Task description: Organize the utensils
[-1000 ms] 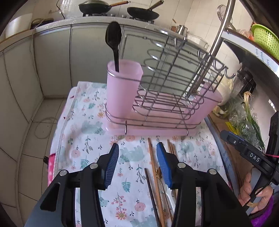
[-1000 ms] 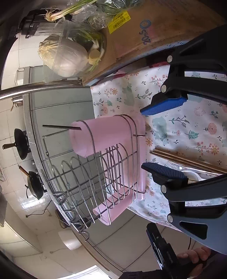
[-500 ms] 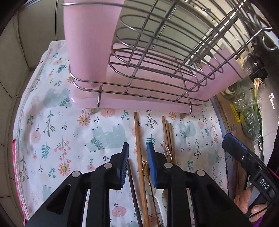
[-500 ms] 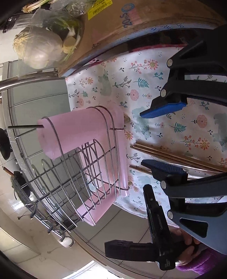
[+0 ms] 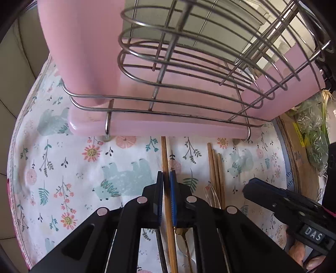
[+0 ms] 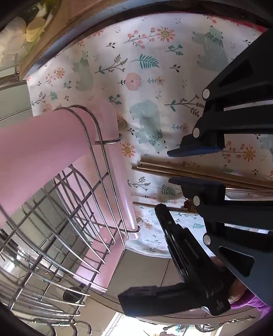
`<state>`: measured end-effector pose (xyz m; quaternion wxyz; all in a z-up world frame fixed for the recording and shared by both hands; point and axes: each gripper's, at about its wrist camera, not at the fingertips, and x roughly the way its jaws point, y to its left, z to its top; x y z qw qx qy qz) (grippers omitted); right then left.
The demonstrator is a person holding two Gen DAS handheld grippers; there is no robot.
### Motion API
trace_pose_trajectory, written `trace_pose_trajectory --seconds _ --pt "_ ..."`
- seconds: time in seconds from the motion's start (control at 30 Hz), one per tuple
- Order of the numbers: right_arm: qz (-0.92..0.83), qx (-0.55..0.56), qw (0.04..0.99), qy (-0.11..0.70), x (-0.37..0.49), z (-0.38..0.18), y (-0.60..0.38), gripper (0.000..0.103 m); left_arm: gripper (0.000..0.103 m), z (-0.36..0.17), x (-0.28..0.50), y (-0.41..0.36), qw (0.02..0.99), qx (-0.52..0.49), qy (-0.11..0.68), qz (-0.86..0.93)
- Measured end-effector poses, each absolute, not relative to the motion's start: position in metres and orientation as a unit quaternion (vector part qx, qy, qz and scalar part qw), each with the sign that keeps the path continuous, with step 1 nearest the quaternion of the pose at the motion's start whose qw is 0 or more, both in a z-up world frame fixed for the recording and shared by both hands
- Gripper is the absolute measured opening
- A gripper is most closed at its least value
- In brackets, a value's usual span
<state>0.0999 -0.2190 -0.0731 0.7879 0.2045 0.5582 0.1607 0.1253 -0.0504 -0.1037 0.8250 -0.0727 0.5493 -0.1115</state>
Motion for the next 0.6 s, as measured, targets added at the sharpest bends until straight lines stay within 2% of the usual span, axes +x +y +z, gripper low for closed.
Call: trace_pose_trajectory --seconds 0.6 --pt "0.096 0.104 0.79 0.597 0.128 -0.092 -0.166 0.012 0.005 -0.074 0.105 -0.008 0.844 -0.105 0.51 -0.127"
